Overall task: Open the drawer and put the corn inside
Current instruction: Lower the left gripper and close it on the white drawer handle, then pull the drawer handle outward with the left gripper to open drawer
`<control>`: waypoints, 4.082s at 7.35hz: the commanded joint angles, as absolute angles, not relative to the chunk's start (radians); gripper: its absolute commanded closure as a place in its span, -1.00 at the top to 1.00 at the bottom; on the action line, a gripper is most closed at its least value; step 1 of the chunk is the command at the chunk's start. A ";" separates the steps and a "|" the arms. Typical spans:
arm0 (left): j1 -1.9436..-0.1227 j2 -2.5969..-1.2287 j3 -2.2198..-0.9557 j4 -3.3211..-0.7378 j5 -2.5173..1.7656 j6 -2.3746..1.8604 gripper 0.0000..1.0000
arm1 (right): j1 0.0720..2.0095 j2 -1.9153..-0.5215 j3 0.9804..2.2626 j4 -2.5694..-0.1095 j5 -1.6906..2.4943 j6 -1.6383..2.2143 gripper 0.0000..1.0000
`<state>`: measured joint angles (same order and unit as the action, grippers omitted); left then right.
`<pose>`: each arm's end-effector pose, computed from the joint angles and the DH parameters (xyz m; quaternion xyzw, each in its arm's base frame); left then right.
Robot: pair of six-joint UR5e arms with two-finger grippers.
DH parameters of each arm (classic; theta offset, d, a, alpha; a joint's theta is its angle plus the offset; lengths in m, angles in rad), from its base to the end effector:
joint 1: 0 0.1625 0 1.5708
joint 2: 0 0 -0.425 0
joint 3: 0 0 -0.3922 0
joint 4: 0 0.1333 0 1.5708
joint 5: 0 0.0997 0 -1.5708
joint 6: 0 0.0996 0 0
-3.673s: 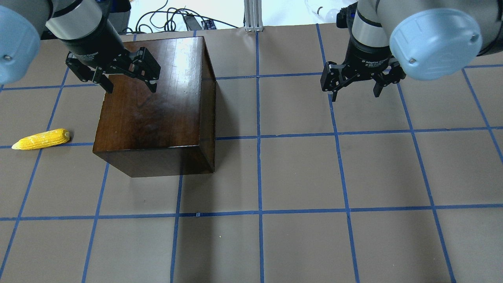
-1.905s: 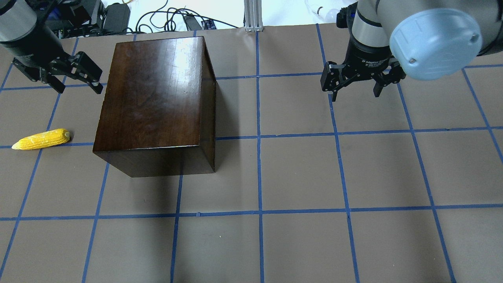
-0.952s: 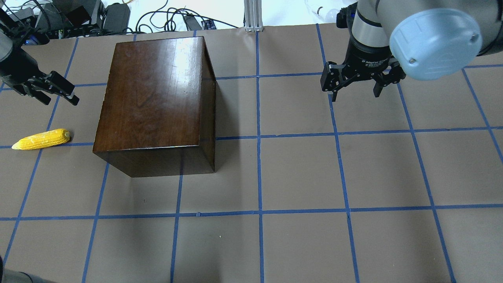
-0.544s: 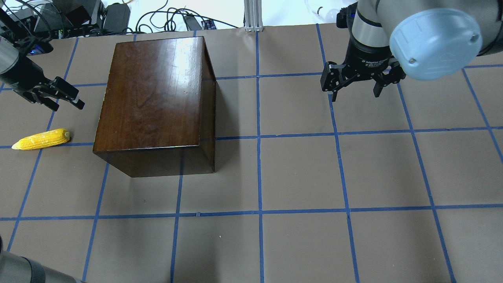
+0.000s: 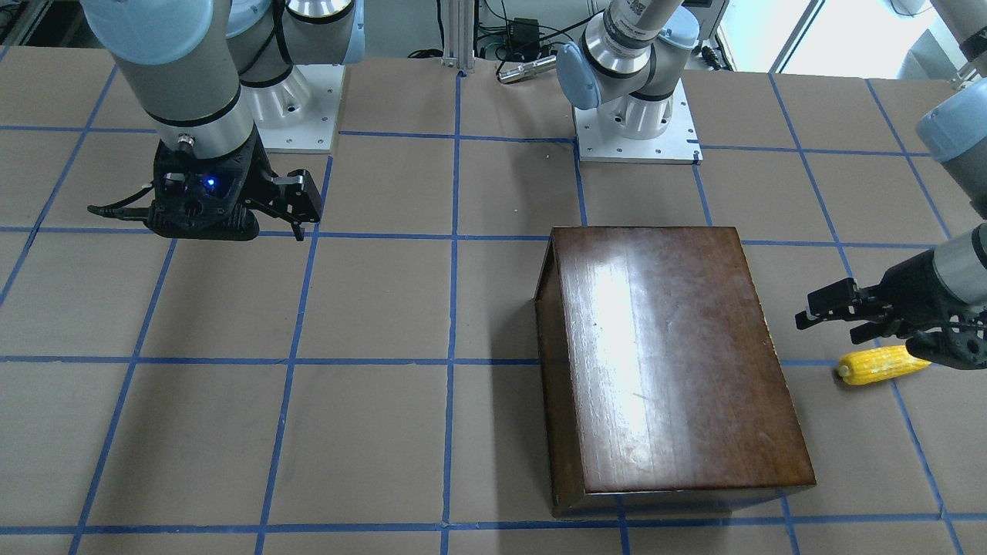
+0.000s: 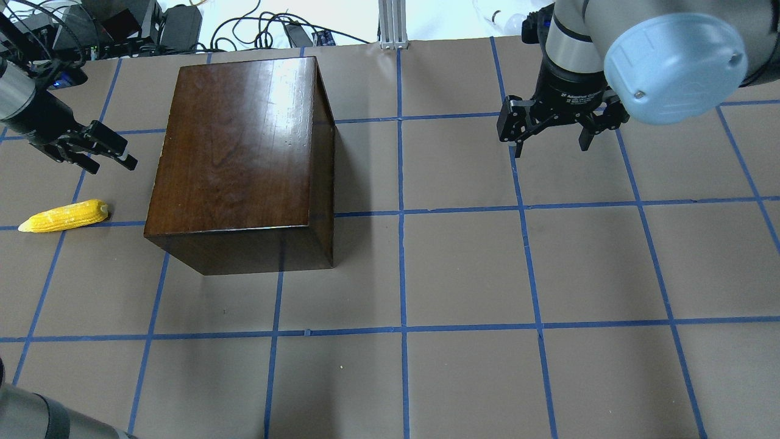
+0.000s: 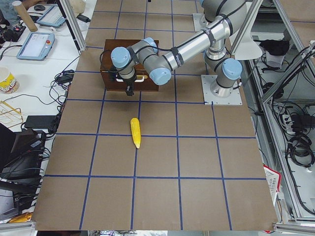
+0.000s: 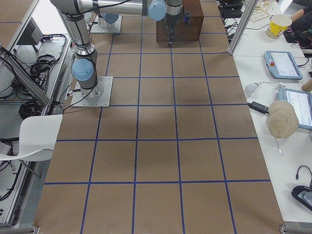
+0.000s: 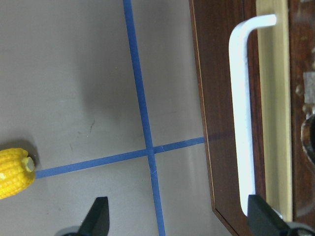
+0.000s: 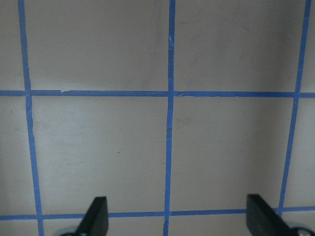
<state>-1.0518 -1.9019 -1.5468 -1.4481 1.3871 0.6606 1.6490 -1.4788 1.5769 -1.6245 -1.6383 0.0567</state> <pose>0.1621 -0.5892 0.3313 -0.0617 -0.9897 -0.0254 0.1269 0.1672 -0.5131 0.4436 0.0115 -0.9991 -0.0199 0.0352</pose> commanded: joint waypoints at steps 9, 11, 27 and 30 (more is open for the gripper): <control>-1.055 -1.976 -1.568 -1.447 1.262 0.472 1.00 | 1.649 -1.479 1.577 -1.624 -1.638 0.057 1.00; -1.057 -1.986 -1.568 -1.445 1.261 0.492 1.00 | 1.649 -1.479 1.577 -1.624 -1.638 0.057 1.00; -1.025 -1.993 -1.554 -1.387 1.310 0.634 1.00 | 1.649 -1.479 1.577 -1.624 -1.638 0.057 1.00; -1.006 -1.996 -1.551 -1.371 1.344 0.595 1.00 | 1.649 -1.479 1.577 -1.624 -1.638 0.057 1.00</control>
<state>-1.0147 -1.9949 -1.5521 -1.3755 1.3347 0.6091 1.6490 -1.4787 1.5770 -1.6245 -1.6383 0.0567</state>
